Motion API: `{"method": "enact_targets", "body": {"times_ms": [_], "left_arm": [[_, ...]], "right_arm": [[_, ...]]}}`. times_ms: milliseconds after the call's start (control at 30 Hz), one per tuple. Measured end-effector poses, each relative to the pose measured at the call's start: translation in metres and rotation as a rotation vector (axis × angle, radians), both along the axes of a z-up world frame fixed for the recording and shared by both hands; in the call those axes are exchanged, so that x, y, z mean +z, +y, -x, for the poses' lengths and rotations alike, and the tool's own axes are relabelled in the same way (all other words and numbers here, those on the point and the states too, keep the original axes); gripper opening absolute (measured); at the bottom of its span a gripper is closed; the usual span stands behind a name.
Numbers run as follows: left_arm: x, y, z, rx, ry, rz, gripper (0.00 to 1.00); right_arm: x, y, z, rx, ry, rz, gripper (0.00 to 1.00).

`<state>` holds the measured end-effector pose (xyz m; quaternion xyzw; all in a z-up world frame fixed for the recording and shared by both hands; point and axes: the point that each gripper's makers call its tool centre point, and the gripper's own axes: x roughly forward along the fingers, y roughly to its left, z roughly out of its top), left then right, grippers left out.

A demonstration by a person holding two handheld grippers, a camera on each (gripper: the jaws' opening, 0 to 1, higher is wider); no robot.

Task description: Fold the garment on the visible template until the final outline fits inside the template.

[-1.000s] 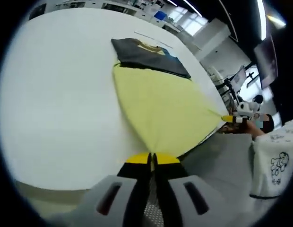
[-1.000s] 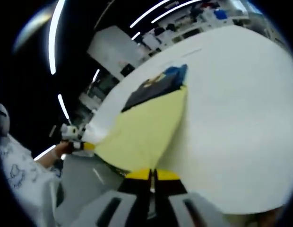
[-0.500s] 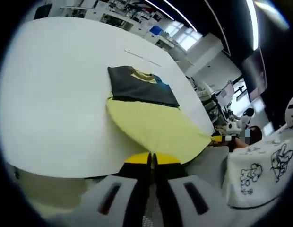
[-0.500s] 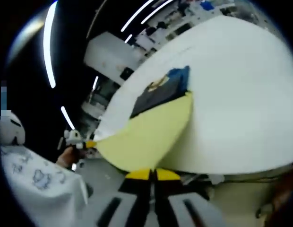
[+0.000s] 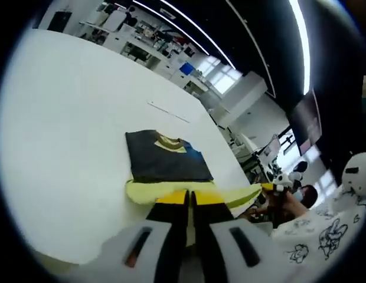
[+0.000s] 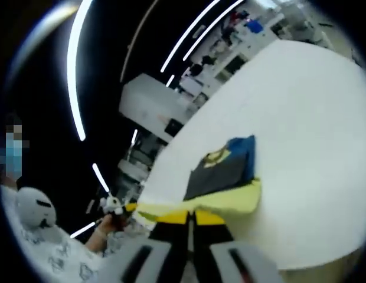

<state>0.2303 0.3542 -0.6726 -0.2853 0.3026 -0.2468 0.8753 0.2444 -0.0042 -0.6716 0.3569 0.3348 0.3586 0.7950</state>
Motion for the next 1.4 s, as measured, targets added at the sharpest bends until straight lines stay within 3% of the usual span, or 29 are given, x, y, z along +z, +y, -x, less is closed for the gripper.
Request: {"method": "enact_targets", "body": {"times_ms": [133, 200, 300, 367, 533, 733, 833, 1033, 1067, 1267, 1400], "left_arm": [[0.002, 0.005, -0.04, 0.014, -0.043, -0.021, 0.0], [0.002, 0.007, -0.059, 0.015, -0.057, -0.034, 0.0], [0.001, 0.009, -0.084, 0.037, -0.065, -0.03, 0.0], [-0.003, 0.015, -0.104, 0.05, -0.069, -0.041, 0.0], [-0.012, 0.014, -0.128, 0.073, -0.071, -0.045, 0.0], [-0.037, 0.013, -0.16, 0.12, -0.029, -0.039, 0.0], [-0.051, 0.015, -0.174, 0.131, -0.007, -0.04, 0.0], [-0.089, 0.017, -0.188, 0.163, 0.07, -0.052, 0.0], [-0.098, 0.017, -0.188, 0.157, 0.089, -0.083, 0.0], [-0.119, 0.02, -0.197, 0.141, 0.116, -0.131, 0.0], [-0.125, 0.02, -0.206, 0.165, 0.118, -0.121, 0.0]], "right_arm": [[0.007, 0.006, -0.034, -0.022, -0.05, 0.003, 0.0], [0.015, 0.011, -0.054, -0.036, -0.069, -0.032, 0.0], [0.012, 0.016, -0.08, -0.034, -0.103, 0.026, 0.0], [0.008, 0.019, -0.097, -0.046, -0.085, 0.026, 0.0], [-0.009, 0.012, -0.147, -0.06, -0.071, 0.032, 0.0], [-0.026, 0.014, -0.183, -0.065, -0.066, 0.052, 0.0], [-0.043, 0.014, -0.202, -0.081, -0.032, 0.058, 0.0], [-0.071, 0.019, -0.218, -0.093, 0.007, 0.092, 0.0], [-0.077, 0.02, -0.219, -0.095, 0.02, 0.102, 0.0], [-0.099, 0.018, -0.218, -0.063, 0.051, 0.172, 0.0], [-0.102, 0.02, -0.218, -0.067, 0.051, 0.185, 0.0]]}}
